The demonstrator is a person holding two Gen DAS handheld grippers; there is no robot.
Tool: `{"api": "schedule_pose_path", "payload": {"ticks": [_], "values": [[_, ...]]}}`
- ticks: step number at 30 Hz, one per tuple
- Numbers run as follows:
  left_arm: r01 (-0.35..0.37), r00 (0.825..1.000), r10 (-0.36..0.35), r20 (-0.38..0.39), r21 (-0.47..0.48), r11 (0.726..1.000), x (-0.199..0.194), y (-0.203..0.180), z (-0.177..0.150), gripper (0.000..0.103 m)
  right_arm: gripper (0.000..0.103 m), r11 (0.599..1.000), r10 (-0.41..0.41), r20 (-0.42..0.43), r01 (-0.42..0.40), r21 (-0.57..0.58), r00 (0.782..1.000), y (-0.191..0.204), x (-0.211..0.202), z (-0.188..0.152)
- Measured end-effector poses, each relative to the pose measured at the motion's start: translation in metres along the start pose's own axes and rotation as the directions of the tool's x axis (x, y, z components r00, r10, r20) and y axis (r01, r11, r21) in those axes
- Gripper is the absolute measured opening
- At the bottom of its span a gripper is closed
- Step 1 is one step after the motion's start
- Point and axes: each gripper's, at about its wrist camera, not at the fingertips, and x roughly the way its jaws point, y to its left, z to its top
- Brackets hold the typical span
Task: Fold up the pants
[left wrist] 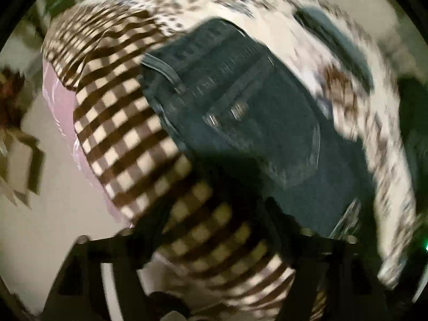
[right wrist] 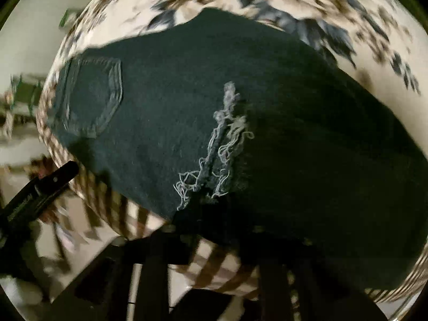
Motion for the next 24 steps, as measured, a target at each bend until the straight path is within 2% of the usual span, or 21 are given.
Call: {"api": "schedule_pose_path", "payload": {"ticks": [1, 2, 4, 7, 11, 15, 17, 18, 19, 21, 24], "values": [[0.033, 0.999, -0.033, 0.009, -0.044, 0.998, -0.001, 0.009, 0.007, 0.075, 0.065, 0.999, 0.026, 0.022, -0.027, 0.036, 0.999, -0.006, -0.007, 0.001], [0.083, 0.996, -0.081, 0.024, -0.102, 0.991, 0.001, 0.021, 0.019, 0.075, 0.066, 0.997, 0.043, 0.048, -0.046, 0.063, 0.998, -0.010, -0.013, 0.002], [0.137, 0.990, -0.127, 0.068, -0.175, 0.975, 0.003, 0.036, 0.037, 0.075, 0.066, 0.993, 0.055, 0.075, -0.063, 0.103, 0.996, -0.019, -0.021, 0.004], [0.170, 0.982, -0.143, 0.123, -0.242, 0.955, 0.012, 0.051, 0.060, 0.075, 0.066, 0.984, 0.050, 0.073, -0.062, 0.165, 0.996, -0.035, -0.021, 0.006], [0.186, 0.982, -0.168, 0.086, -0.288, 0.939, 0.051, 0.062, 0.085, 0.075, 0.066, 0.976, 0.022, 0.074, -0.038, 0.214, 0.997, -0.051, -0.014, 0.007], [0.252, 0.966, -0.217, 0.140, -0.325, 0.912, 0.062, 0.071, 0.092, 0.074, 0.066, 0.973, 0.017, 0.100, -0.040, 0.228, 0.995, -0.055, -0.011, 0.009], [0.249, 0.962, -0.198, 0.189, -0.303, 0.920, 0.056, 0.065, 0.093, 0.055, 0.066, 0.971, 0.017, 0.112, -0.043, 0.236, 0.994, -0.052, -0.010, 0.007], [0.241, 0.960, -0.186, 0.210, -0.275, 0.931, 0.052, 0.061, 0.093, 0.036, 0.066, 0.970, 0.016, 0.115, -0.043, 0.239, 0.993, -0.050, -0.006, 0.009], [0.245, 0.956, -0.192, 0.222, -0.245, 0.938, 0.048, 0.056, 0.093, 0.029, 0.066, 0.970, 0.017, 0.117, -0.045, 0.241, 0.993, -0.051, -0.006, 0.008], [0.219, 0.949, -0.168, 0.267, -0.174, 0.960, 0.034, 0.041, 0.092, 0.026, 0.066, 0.968, 0.020, 0.122, -0.049, 0.245, 0.992, -0.045, -0.005, 0.010], [0.204, 0.929, -0.165, 0.330, -0.085, 0.975, 0.005, 0.024, 0.087, 0.025, 0.066, 0.969, 0.002, 0.126, -0.033, 0.244, 0.992, -0.044, -0.006, 0.011]]}}
